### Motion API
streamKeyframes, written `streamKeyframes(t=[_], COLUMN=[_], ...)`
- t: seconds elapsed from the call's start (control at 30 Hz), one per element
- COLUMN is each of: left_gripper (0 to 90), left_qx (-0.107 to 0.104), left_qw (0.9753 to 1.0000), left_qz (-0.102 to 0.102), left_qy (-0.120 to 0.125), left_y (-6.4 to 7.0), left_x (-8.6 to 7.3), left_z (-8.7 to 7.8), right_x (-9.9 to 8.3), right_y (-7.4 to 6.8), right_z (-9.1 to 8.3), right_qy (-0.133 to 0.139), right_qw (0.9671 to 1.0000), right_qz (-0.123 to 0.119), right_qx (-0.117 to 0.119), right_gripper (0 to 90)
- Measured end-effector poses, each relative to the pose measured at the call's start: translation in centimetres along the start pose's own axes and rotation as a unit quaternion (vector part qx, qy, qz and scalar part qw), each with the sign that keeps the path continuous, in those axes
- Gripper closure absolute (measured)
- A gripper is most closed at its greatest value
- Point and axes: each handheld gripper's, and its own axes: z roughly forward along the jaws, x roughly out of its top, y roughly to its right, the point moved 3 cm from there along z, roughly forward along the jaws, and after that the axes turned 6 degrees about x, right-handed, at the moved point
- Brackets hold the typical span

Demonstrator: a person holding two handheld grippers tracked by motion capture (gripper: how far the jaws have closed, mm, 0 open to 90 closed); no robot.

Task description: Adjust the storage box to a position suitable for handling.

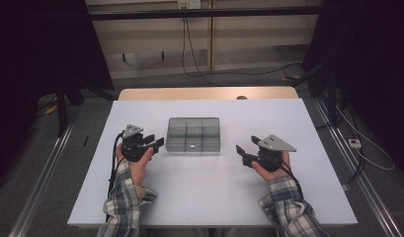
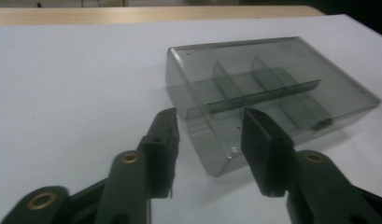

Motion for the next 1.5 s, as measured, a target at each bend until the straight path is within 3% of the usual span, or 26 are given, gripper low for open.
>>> streamKeyframes(t=[0.17,0.33,0.5,0.6,0.73,0.97,1.17,1.5], left_gripper=[79.2,88.0,89.7,89.3,89.7,90.0,90.0,90.0], left_qx=[0.024,0.033,0.030,0.024,0.020,0.018,-0.005,0.006], left_qw=[0.9996,0.9991,0.9987,0.9984,0.9983,0.9982,0.9975,0.9975], left_qz=[0.008,-0.004,-0.004,-0.009,-0.010,-0.014,-0.006,0.005], left_qy=[-0.012,-0.026,-0.042,-0.051,-0.054,-0.056,-0.070,-0.071], left_y=[-0.2,-0.9,-0.7,-0.5,-0.4,-0.5,0.5,0.9], left_x=[0.4,0.3,0.2,0.2,0.2,0.2,-0.4,-0.6], left_z=[1.6,3.2,4.7,5.5,6.1,6.3,7.0,7.0], right_x=[0.1,0.5,-0.1,-0.2,0.0,0.2,0.2,-0.2], right_y=[0.2,0.4,0.6,0.5,0.2,0.0,-0.4,-0.3], right_z=[1.2,2.4,4.1,4.9,5.9,7.6,8.4,8.6], right_qy=[-0.008,-0.021,-0.058,-0.073,-0.085,-0.106,-0.114,-0.122], right_qw=[0.9999,0.9996,0.9983,0.9971,0.9962,0.9940,0.9933,0.9922], right_qz=[0.002,-0.006,0.007,0.020,0.020,0.029,0.021,0.021], right_qx=[-0.008,-0.015,-0.011,-0.004,-0.001,0.001,-0.003,-0.007], right_gripper=[42.4,54.9,76.2,83.5,89.5,90.0,90.0,90.0])
